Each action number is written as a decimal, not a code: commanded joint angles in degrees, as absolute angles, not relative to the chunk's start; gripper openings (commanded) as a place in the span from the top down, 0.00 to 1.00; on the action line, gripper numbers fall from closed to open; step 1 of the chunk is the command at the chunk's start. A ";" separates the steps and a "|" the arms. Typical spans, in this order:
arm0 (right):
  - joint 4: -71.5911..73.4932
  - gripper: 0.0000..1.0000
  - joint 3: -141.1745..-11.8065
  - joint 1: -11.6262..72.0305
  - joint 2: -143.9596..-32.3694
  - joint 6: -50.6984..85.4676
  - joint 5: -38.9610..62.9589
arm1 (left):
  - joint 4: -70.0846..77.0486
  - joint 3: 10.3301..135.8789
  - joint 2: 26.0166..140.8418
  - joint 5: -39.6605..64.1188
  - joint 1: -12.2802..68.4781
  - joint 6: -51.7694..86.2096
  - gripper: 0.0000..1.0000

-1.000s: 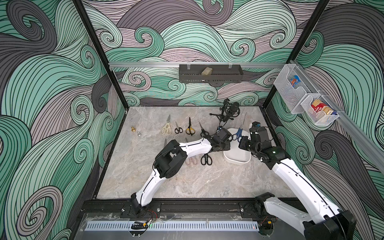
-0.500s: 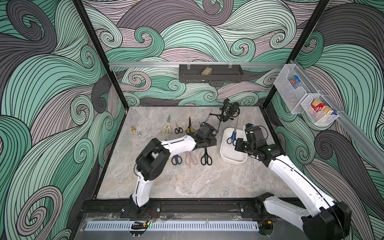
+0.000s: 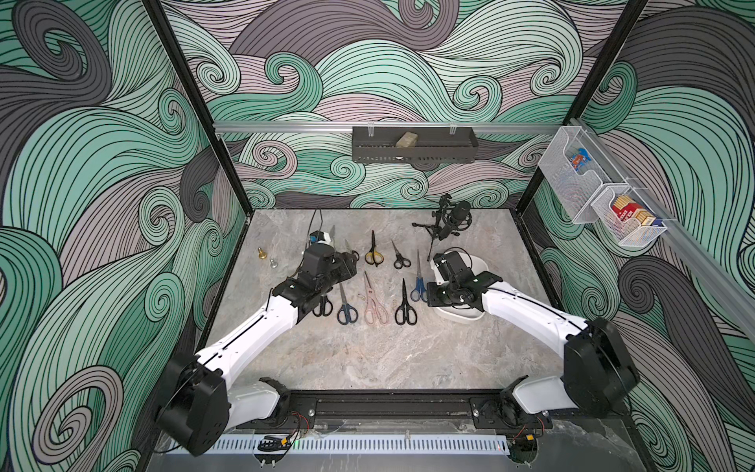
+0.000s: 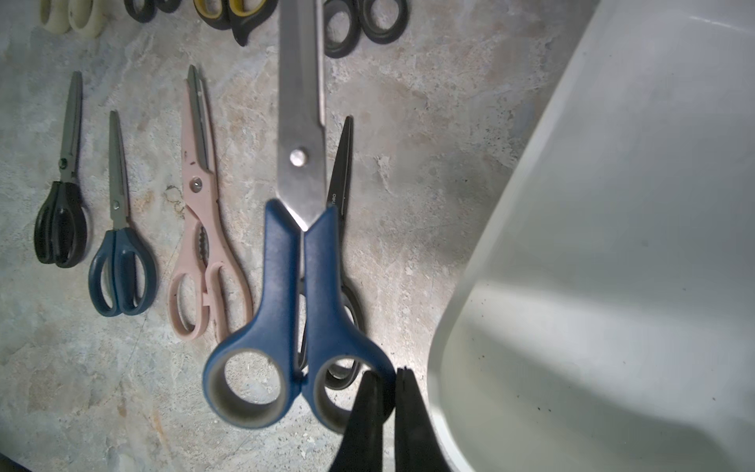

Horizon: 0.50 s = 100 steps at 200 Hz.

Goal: Take the scissors out of the storage box
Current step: Adjust the storage box at the center of the board.

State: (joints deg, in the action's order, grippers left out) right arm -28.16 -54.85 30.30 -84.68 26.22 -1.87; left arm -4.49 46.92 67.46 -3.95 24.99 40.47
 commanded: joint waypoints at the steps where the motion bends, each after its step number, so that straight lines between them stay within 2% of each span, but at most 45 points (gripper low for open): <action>1: -25.71 1.00 -57.36 30.63 -88.25 24.68 0.25 | -7.29 43.46 63.35 -4.80 20.79 35.77 0.37; 31: -26.14 1.00 -57.47 29.68 -92.33 24.43 -0.16 | -10.61 40.35 61.18 -0.03 14.34 31.63 0.36; 54: -26.77 1.00 -54.53 25.48 -91.77 24.61 1.19 | -13.10 39.40 60.73 0.72 10.78 29.51 0.35; 100: -28.66 1.00 -50.23 20.82 -87.99 22.01 -0.44 | -13.33 39.77 61.84 2.96 8.63 27.77 0.35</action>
